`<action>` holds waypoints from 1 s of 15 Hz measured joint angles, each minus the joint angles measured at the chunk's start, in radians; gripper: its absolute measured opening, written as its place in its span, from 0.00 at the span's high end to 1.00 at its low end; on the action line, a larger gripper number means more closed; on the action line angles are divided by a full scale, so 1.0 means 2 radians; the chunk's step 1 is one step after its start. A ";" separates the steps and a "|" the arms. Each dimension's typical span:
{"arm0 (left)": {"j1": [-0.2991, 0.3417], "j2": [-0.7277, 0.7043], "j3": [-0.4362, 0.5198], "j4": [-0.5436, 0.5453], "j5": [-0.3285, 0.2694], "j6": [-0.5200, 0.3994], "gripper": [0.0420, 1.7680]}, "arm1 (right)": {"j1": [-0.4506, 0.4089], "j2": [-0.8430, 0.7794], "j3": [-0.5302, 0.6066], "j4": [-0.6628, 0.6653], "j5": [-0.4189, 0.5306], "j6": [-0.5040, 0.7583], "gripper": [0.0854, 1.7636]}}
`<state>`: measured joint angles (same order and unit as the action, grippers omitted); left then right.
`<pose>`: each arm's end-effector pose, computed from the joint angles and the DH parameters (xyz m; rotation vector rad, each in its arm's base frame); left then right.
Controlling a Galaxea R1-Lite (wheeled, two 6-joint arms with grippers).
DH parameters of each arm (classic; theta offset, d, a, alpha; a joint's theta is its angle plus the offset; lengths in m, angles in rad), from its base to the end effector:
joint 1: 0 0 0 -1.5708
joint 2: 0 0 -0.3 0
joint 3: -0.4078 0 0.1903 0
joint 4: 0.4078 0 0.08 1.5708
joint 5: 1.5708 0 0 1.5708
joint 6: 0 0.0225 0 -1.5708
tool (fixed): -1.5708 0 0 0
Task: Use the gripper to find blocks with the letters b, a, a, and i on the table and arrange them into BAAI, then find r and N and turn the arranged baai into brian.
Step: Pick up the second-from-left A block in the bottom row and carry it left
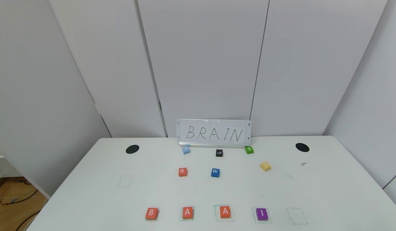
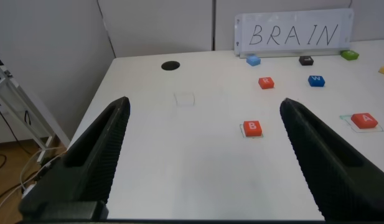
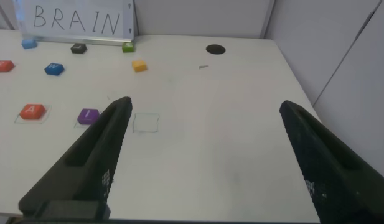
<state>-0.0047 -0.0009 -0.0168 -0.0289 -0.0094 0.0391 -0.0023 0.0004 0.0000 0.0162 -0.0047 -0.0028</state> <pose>-0.0243 -0.0001 0.0831 0.0392 -0.0469 -0.0132 -0.0228 -0.0001 0.0738 -0.0028 0.0166 -0.0070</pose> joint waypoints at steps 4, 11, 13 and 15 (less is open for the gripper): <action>0.000 0.000 -0.031 0.010 -0.002 0.001 0.03 | 0.000 0.000 0.000 -0.002 -0.001 0.001 0.03; 0.000 0.005 -0.095 0.043 -0.010 0.008 0.03 | 0.000 0.041 -0.131 -0.005 0.004 0.011 0.03; 0.000 0.025 -0.128 0.052 -0.013 0.009 0.03 | 0.001 0.069 -0.154 -0.004 0.005 0.010 0.03; -0.001 0.058 -0.159 0.052 -0.014 0.010 0.03 | 0.001 0.106 -0.173 -0.005 0.006 0.010 0.03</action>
<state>-0.0062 0.1153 -0.3343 0.0745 -0.0366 0.0583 0.0000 0.2126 -0.3453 0.0062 0.0066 0.0170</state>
